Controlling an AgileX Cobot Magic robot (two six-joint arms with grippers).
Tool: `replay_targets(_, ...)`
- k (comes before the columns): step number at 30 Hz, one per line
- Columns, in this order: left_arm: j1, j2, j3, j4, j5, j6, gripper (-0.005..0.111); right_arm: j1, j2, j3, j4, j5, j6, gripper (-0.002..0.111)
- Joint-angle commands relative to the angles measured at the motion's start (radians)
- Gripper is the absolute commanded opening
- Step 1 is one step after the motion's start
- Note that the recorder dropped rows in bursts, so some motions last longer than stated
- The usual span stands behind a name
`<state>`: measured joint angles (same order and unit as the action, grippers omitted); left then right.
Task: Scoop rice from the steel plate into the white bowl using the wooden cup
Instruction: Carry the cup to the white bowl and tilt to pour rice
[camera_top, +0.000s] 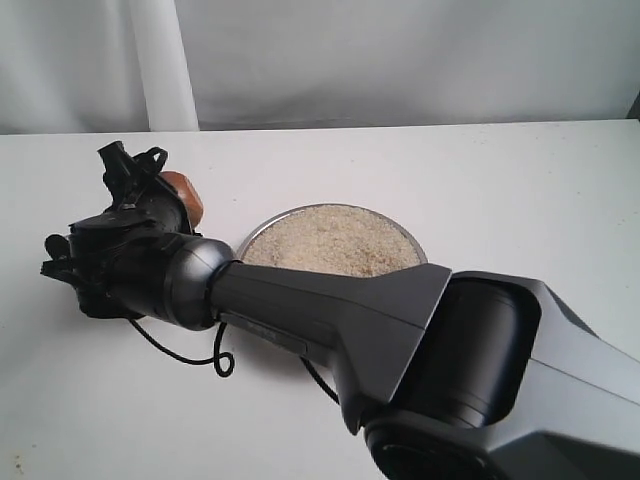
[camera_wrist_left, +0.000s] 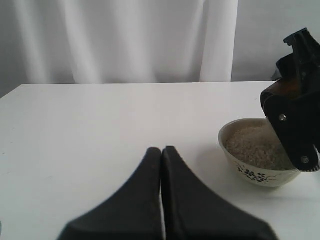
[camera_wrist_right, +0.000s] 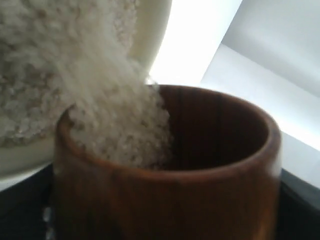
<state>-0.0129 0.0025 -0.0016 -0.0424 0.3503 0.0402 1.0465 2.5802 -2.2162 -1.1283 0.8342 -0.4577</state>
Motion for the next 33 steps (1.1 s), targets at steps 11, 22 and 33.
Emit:
replay_targets(11,-0.003,-0.003,0.002,0.000,-0.006,-0.004,0.000,0.011,-0.018,-0.008,-0.095,0.006,-0.105,0.000)
replay_targets(22,-0.003,-0.003,0.002,0.000,-0.006,-0.004,0.000,0.037,-0.060,-0.008,-0.118,-0.011,-0.171,0.000)
replay_targets(33,-0.003,-0.003,0.002,0.000,-0.006,-0.004,0.000,0.041,-0.066,-0.008,-0.123,-0.011,-0.199,0.000)
